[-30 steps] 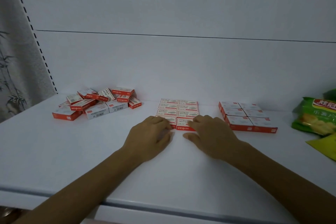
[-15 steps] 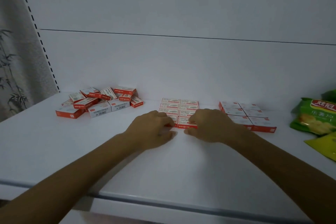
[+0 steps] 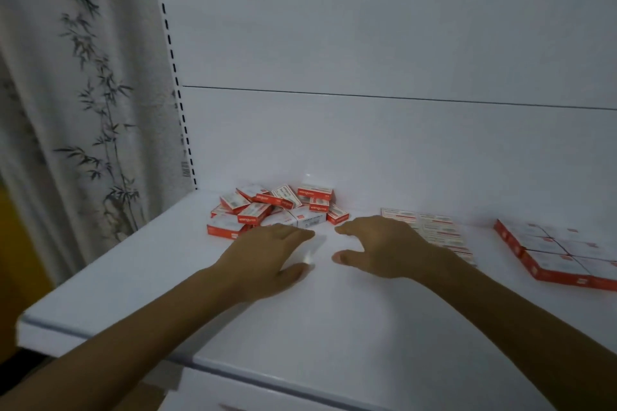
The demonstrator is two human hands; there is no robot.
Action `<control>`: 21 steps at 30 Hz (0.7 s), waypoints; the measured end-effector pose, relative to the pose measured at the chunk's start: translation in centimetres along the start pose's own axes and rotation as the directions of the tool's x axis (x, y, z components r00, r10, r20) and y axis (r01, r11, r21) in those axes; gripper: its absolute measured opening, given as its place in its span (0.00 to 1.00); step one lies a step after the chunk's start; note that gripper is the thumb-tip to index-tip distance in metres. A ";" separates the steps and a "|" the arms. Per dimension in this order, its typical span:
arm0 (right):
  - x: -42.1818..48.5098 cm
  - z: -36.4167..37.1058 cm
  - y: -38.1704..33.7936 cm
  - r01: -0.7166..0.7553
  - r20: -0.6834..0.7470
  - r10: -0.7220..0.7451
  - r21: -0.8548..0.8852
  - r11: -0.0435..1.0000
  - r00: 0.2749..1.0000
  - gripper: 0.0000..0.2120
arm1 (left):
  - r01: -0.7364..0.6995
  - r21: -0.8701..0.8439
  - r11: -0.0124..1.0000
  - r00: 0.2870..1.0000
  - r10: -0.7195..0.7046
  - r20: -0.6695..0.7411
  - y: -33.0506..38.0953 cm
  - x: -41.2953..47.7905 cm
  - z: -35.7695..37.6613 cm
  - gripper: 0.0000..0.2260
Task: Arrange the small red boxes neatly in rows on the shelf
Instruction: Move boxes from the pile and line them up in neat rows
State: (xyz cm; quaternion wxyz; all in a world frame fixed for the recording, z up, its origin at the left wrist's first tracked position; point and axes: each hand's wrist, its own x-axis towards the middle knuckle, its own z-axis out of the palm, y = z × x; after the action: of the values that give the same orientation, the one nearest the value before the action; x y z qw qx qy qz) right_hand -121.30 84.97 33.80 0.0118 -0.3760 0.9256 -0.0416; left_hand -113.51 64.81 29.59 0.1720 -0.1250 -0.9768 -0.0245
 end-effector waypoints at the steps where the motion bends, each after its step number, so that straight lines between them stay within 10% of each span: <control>1: 1.0 0.1 -1.3 0.015 0.004 -0.015 0.005 1.000 1.000 0.28 | 0.018 0.001 1.000 1.000 -0.018 -0.015 -1.2 -0.9 -0.4 0.25; 8: 7.0 1.4 -8.5 0.057 -0.138 -0.058 -0.013 0.998 0.989 0.24 | 0.078 0.014 0.997 0.995 -0.076 -0.071 -9.0 -5.3 -1.1 0.23; 14: 11.6 4.3 -11.4 0.108 -0.527 -0.200 -0.202 0.974 0.826 0.12 | 0.109 -0.147 0.983 0.967 -0.139 -0.213 -11.8 -5.2 -0.3 0.24; 21: 14.0 5.8 -12.8 0.017 -0.501 -0.209 -0.360 0.933 0.840 0.07 | 0.013 -0.260 0.965 0.932 -0.106 -0.347 -12.8 -4.8 0.4 0.22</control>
State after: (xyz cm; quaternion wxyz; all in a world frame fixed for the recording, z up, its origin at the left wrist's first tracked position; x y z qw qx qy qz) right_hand -122.10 65.71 29.27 -0.3125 -0.4006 0.8611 0.0164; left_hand -112.49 51.35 27.47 0.3289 -0.1095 -0.9212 -0.1768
